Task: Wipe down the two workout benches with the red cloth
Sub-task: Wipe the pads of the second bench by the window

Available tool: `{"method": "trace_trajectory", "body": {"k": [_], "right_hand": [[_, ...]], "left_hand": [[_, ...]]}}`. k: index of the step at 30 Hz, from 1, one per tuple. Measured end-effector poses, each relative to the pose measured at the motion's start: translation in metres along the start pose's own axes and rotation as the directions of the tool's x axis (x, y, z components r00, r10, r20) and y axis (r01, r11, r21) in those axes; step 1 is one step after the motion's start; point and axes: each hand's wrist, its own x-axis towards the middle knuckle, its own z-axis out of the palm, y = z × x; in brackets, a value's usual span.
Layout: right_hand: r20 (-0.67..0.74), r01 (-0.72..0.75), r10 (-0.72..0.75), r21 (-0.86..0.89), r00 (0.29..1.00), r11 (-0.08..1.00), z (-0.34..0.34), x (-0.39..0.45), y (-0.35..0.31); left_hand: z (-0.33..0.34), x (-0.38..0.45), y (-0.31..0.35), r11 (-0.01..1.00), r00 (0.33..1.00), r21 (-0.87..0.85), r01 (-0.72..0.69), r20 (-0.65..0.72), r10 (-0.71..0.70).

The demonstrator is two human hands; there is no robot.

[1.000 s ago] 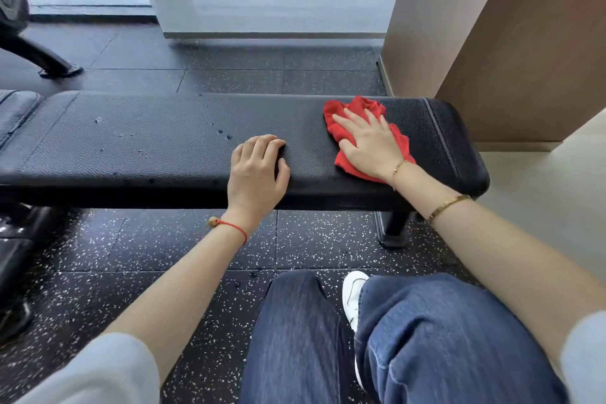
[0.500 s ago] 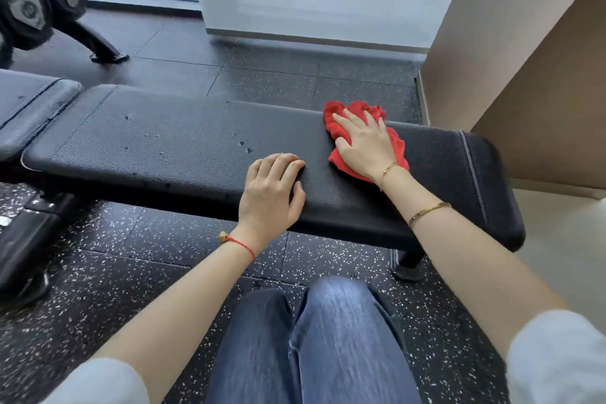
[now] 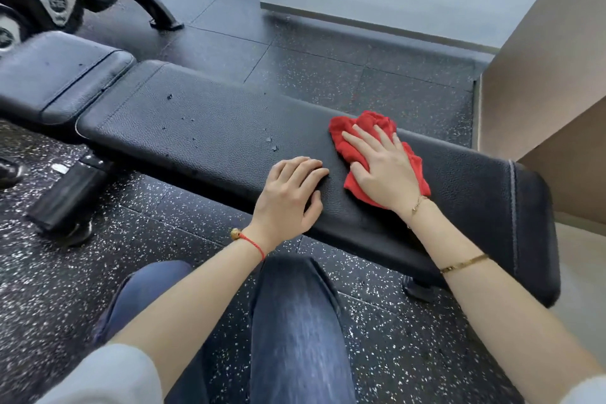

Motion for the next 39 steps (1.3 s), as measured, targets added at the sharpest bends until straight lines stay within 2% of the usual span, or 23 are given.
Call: {"method": "trace_trajectory", "body": {"k": [4, 7, 10, 13, 16, 18, 21, 23, 25, 28, 30, 34, 37, 39], "right_hand": [[-0.002, -0.116, 0.116, -0.018, 0.993, 0.993, 0.006, 0.041, -0.023], [-0.003, -0.095, 0.095, -0.013, 0.995, 0.995, 0.014, 0.047, -0.042], [-0.007, -0.087, 0.087, -0.003, 0.996, 0.996, 0.016, 0.038, -0.051], [-0.003, -0.052, 0.052, 0.008, 0.999, 0.999, 0.02, 0.013, -0.067], [-0.042, -0.079, 0.08, 0.021, 0.996, 0.997, 0.027, -0.015, -0.082], [-0.081, -0.201, 0.2, -0.007, 0.977, 0.98, 0.031, -0.015, -0.085], [-0.147, -0.484, 0.478, -0.012, 0.866, 0.875, 0.031, 0.012, -0.094], [-0.146, -0.558, 0.552, 0.005, 0.821, 0.83, 0.033, 0.03, -0.108], [-0.108, -0.5, 0.497, 0.005, 0.861, 0.866, 0.038, 0.038, -0.13], [-0.058, -0.324, 0.323, 0.003, 0.945, 0.946, 0.049, 0.023, -0.165], [-0.068, -0.279, 0.278, 0.007, 0.958, 0.96, 0.052, 0.002, -0.173], [-0.13, -0.434, 0.431, -0.001, 0.893, 0.901, 0.047, -0.023, -0.154], [-0.114, -0.582, 0.578, -0.008, 0.808, 0.813, 0.038, -0.001, -0.143], [-0.099, -0.596, 0.593, -0.01, 0.799, 0.803, 0.038, 0.025, -0.147]], "left_hand": [[-0.001, -0.001, -0.001, 1.0, 1.0, -0.004, 0.004, 0.017, -0.004], [-0.003, -0.002, 0.0, 1.0, 0.999, -0.017, 0.02, 0.031, -0.019], [-0.008, -0.006, -0.005, 0.997, 1.0, -0.074, 0.009, -0.02, -0.011], [-0.023, -0.02, -0.027, 0.995, 0.995, -0.095, -0.017, -0.096, 0.008], [-0.042, -0.026, -0.07, 0.997, 0.991, -0.059, -0.04, -0.132, 0.032], [-0.052, -0.025, -0.105, 0.998, 0.991, -0.028, -0.055, -0.12, 0.051], [-0.062, -0.018, -0.149, 0.998, 0.996, -0.016, -0.057, -0.074, 0.056], [-0.064, -0.012, -0.165, 0.998, 0.998, -0.031, -0.056, -0.029, 0.055], [-0.064, -0.011, -0.174, 0.996, 0.997, -0.057, -0.068, 0.024, 0.069], [-0.061, -0.013, -0.181, 0.992, 0.993, -0.084, -0.097, 0.058, 0.102], [-0.058, -0.017, -0.185, 0.99, 0.992, -0.093, -0.109, 0.047, 0.114], [-0.052, -0.016, -0.189, 0.988, 0.991, -0.08, -0.13, 0.023, 0.132], [-0.052, -0.018, -0.191, 0.987, 0.989, -0.07, -0.146, 0.005, 0.147], [-0.05, -0.018, -0.192, 0.984, 0.987, -0.076, -0.16, -0.011, 0.159]]}}
